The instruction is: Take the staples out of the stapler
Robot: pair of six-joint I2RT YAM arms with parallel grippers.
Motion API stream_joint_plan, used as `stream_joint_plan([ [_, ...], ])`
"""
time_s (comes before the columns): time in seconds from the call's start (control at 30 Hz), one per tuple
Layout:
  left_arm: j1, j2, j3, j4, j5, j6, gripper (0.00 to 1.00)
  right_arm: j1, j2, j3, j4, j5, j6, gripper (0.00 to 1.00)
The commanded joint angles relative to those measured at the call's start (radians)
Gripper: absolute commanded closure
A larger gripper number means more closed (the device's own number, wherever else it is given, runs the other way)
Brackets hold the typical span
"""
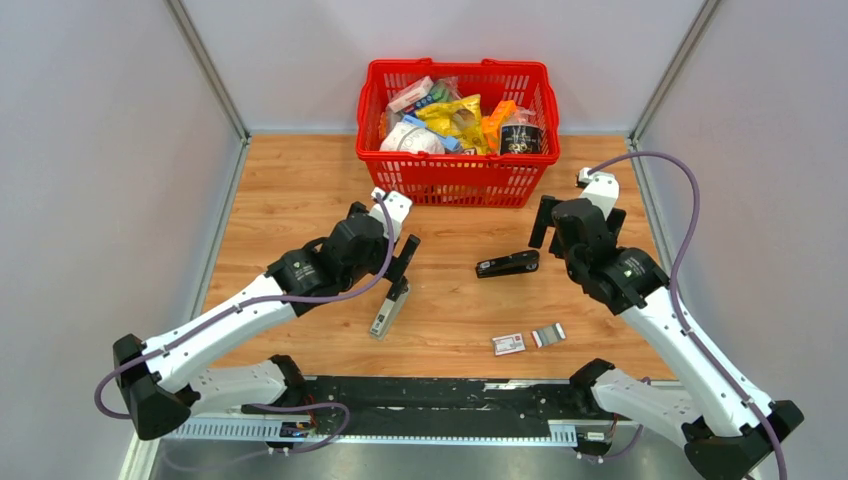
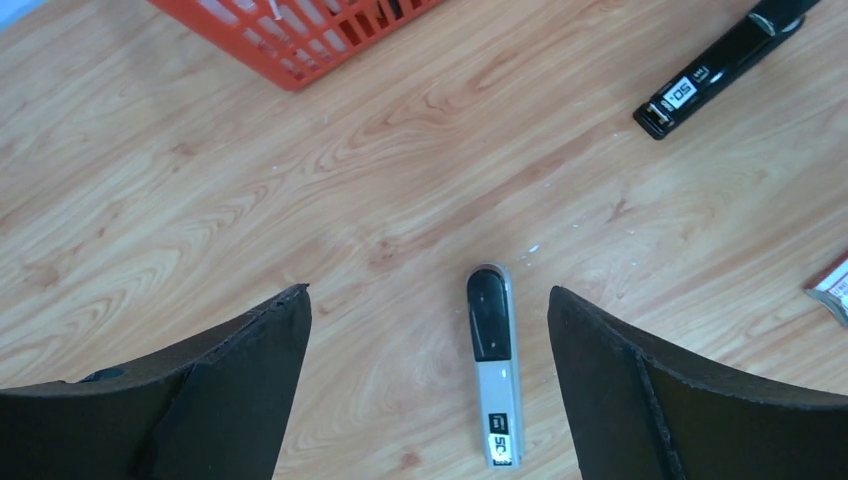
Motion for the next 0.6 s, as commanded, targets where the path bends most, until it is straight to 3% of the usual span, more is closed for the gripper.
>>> stream_joint_plan([
  [0.0, -0.002, 0.008, 0.031, 0.011, 0.066, -0.006, 0.05, 0.003, 0.013, 0.052, -0.027, 0.064, 0.018, 0.0],
  [0.3, -0.002, -0.018, 0.02, 0.025, 0.056, -0.013, 0.06, 0.003, 0.062, 0.042, -0.022, 0.049, 0.011, 0.0],
  [0.57, -0.008, 0.086, 0.047, 0.058, 0.189, 0.013, 0.11, 0.003, 0.058, 0.036, -0.018, 0.041, -0.027, 0.0],
])
